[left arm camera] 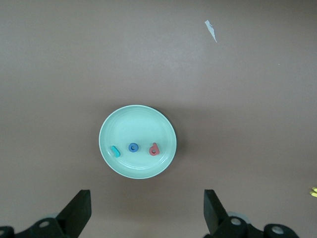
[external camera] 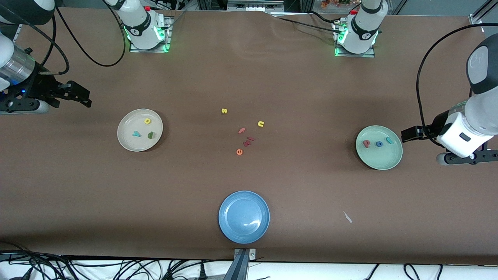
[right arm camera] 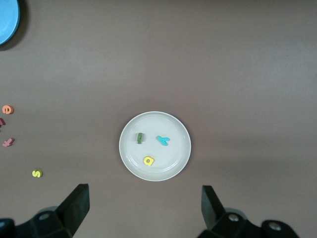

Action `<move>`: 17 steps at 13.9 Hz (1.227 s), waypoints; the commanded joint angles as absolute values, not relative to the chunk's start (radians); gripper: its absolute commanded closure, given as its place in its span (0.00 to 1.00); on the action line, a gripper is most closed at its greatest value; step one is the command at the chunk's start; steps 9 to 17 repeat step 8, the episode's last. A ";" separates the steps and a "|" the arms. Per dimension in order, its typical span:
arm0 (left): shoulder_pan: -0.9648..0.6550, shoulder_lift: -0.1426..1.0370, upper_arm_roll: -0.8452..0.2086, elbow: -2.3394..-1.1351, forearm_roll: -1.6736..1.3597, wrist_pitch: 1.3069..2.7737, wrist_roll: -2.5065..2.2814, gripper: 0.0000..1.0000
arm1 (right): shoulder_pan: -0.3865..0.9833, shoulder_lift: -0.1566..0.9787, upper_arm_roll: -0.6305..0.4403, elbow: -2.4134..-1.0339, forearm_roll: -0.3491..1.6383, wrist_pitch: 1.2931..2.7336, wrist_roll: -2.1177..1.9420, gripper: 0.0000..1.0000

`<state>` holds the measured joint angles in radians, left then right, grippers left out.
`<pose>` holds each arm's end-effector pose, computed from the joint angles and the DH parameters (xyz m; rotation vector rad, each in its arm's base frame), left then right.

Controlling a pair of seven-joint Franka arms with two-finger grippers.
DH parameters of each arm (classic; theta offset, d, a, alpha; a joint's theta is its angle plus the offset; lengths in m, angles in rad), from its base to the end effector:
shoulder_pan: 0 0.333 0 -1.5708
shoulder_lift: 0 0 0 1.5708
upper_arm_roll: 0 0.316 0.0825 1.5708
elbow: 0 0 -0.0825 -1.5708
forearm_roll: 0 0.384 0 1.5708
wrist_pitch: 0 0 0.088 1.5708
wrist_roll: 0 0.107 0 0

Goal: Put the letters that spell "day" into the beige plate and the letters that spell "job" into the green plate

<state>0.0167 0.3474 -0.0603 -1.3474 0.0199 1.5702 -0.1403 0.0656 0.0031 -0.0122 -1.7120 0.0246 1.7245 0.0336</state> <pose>0.6500 -0.0201 0.5196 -3.1213 -0.1527 0.1933 0.5634 0.0324 0.5690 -3.1168 -0.0252 -0.0130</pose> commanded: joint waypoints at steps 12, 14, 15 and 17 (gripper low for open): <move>0.017 0.314 -0.029 -1.399 -0.041 1.598 -0.115 0.00 | 0.058 -0.005 -0.006 -1.710 0.021 1.727 0.020 0.00; 0.017 0.314 -0.029 -1.399 -0.041 1.598 -0.115 0.00 | 0.058 -0.005 -0.006 -1.710 0.021 1.727 0.020 0.00; 0.017 0.314 -0.029 -1.399 -0.041 1.598 -0.115 0.00 | 0.058 -0.005 -0.006 -1.710 0.021 1.727 0.020 0.00; 0.017 0.314 -0.029 -1.399 -0.041 1.598 -0.115 0.00 | 0.058 -0.005 -0.006 -1.710 0.021 1.727 0.020 0.00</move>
